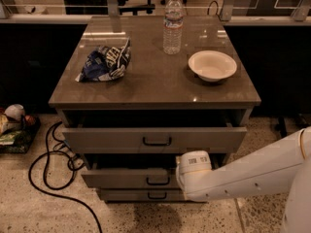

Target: Open middle drawer

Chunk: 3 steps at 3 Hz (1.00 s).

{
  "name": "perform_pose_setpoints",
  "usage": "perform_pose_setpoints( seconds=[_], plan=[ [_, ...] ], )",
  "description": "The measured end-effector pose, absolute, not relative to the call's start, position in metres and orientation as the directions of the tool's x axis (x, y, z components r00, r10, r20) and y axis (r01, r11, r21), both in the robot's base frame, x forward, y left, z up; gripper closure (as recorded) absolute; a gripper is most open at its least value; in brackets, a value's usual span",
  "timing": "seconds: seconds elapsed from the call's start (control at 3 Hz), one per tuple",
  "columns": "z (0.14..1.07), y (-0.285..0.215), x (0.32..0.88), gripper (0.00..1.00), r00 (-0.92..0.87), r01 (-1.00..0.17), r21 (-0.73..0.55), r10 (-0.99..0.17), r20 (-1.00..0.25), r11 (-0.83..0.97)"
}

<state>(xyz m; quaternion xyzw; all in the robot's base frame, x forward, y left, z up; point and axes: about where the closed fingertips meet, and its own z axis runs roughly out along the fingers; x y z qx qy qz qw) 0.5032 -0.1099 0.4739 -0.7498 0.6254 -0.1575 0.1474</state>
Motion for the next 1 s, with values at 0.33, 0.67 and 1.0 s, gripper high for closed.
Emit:
perform_pose_setpoints(
  seconds=[0.33,0.67,1.0],
  plan=[
    [0.4752,-0.1102,0.5029,0.42,0.167,-0.891,-0.419,-0.984,0.055,-0.174],
    [0.4754,-0.1104,0.5027,0.65,0.166,-0.891,-0.419,-0.985,0.056,-0.174],
    [0.4752,-0.1105,0.5026,0.88,0.166,-0.891,-0.419,-0.985,0.056,-0.174]
  ],
)
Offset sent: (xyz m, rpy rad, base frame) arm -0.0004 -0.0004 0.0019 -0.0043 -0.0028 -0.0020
